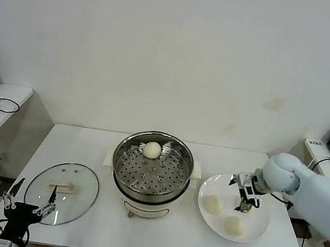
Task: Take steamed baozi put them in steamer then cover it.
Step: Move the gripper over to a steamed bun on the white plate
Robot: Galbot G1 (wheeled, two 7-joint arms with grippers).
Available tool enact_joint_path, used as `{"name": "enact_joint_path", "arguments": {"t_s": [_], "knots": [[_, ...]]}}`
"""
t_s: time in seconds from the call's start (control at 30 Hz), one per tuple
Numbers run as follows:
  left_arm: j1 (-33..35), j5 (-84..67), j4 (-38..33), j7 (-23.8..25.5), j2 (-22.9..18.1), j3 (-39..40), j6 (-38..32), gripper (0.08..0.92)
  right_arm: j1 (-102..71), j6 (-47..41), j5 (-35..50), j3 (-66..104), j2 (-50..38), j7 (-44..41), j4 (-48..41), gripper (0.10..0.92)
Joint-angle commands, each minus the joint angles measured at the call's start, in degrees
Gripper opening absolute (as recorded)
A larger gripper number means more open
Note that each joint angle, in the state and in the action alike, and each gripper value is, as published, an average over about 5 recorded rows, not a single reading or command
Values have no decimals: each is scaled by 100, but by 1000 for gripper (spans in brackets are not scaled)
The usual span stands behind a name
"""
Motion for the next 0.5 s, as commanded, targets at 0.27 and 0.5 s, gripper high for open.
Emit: {"name": "enact_joint_path", "arguments": {"t_s": [0.27,0.5], "knots": [[-29,13,48,7,16,-21,14,823,-600,63,-155,327,816,100,-789,823],[-90,15,104,6,17,-9,28,823,-716,70,-255,435,948,150,-1002,818]]}}
